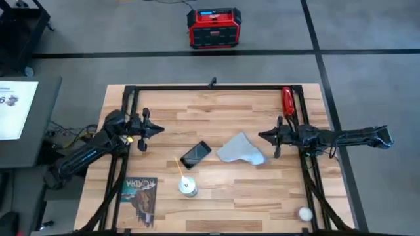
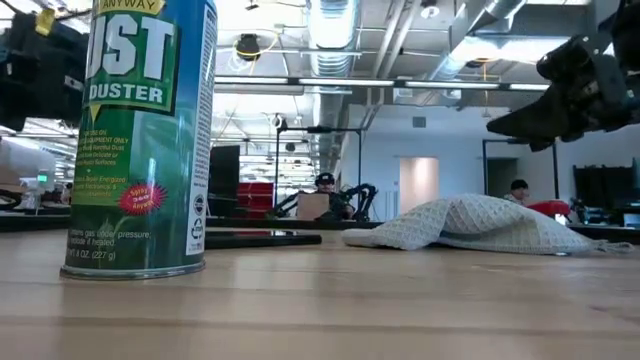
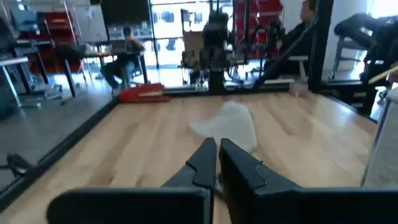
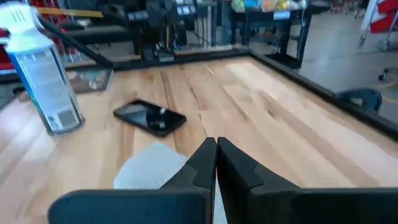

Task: Apply microfiber cloth
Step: Return to Home Position

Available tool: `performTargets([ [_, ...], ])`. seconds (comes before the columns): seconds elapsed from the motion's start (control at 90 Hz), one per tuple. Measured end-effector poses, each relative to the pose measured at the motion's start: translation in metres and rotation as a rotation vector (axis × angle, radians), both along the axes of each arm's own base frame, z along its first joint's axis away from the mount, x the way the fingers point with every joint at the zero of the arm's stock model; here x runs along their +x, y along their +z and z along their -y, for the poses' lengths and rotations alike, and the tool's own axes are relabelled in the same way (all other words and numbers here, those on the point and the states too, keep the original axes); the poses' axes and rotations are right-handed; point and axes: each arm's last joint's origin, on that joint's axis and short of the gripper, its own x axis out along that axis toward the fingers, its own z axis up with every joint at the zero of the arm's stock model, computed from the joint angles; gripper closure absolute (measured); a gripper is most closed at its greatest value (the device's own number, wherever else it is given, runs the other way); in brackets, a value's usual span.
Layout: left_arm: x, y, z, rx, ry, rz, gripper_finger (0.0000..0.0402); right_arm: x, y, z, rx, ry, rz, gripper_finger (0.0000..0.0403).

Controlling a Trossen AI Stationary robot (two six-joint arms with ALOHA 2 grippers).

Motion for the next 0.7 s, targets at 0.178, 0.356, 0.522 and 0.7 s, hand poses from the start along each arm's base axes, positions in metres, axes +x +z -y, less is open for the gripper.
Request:
performTargets([
  [0.178, -0.001, 0.012, 0.000, -0.073, 0.148, 0.124, 0.0401, -0.002, 0.003, 0.000, -0.006, -0.022, 0.038, 0.0403],
  [0.356, -0.001, 0.029, 0.002, -0.099, 0.306, 0.322, 0.0401, -0.003, 0.005, 0.001, -0.016, -0.023, 0.056, 0.0403],
  [0.522, 0.001, 0.036, 0.009, -0.109, 0.333, 0.412, 0.0401, -0.003, 0.004, 0.001, -0.017, -0.023, 0.039, 0.0403],
  [0.7, 0.005, 0.043, 0.016, -0.075, 0.354, 0.482, 0.0401, -0.003, 0.003, 0.001, -0.017, -0.023, 0.039, 0.0403],
])
